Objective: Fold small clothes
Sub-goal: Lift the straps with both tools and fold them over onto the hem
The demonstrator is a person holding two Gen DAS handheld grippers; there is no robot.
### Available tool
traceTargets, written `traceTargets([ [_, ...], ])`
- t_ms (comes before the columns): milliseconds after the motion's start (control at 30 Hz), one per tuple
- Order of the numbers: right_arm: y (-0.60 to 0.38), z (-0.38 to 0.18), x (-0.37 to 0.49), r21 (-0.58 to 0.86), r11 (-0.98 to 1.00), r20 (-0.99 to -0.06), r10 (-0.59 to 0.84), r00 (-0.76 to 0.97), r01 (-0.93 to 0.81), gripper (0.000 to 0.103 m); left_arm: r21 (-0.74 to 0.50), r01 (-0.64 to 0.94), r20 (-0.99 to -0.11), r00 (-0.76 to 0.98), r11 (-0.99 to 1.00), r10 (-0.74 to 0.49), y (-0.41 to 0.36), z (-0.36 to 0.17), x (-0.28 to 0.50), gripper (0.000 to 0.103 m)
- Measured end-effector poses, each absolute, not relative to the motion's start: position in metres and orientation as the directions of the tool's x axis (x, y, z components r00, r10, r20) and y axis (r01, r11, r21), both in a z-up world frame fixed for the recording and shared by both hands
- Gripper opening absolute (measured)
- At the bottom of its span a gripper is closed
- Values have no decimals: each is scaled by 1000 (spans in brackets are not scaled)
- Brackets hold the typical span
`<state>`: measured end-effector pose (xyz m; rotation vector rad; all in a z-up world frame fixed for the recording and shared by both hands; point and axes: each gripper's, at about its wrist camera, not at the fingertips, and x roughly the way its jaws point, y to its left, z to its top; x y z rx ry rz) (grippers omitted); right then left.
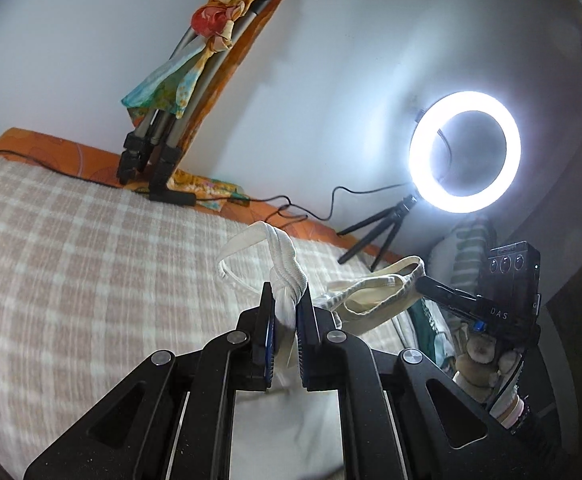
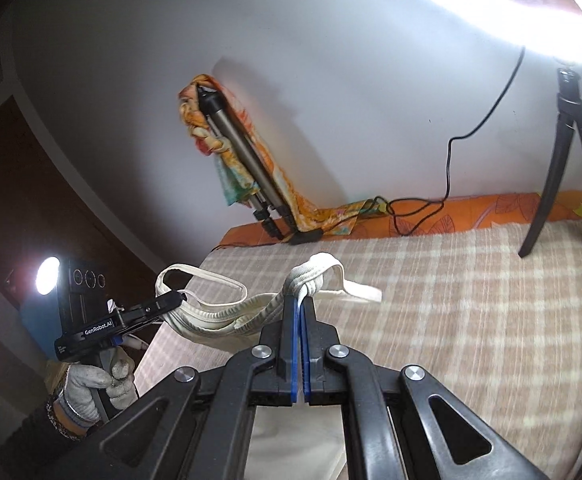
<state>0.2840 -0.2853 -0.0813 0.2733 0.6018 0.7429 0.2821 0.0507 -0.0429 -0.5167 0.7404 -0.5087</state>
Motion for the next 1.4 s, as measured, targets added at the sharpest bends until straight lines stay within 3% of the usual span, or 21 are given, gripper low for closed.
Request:
traceTargets([
  [400,-288,-129,188,393,738,-483,673,560,-548,0,-604,203,-553,590,771,-588,48,-83,206,7],
  [800,-287,-187,172,378,788,-588,609,532,-486,0,-538,198,-642,533,819,-551,38,-118,171,7],
  [1033,-290,-204,162,310,829,-675,536,506,-465,10,-506,165,-716,467,847,-519,45,-127,153,13],
  [1233,-310,-184,144,291,843,-615,527,586,-453,11,-478,173,-723,480,861,-497,52,-111,130,13],
  [1400,-286,-162,143,207,830,-558,535,634,-519,14,-453,240,-673,540,859,-506,39,-83,119,13],
])
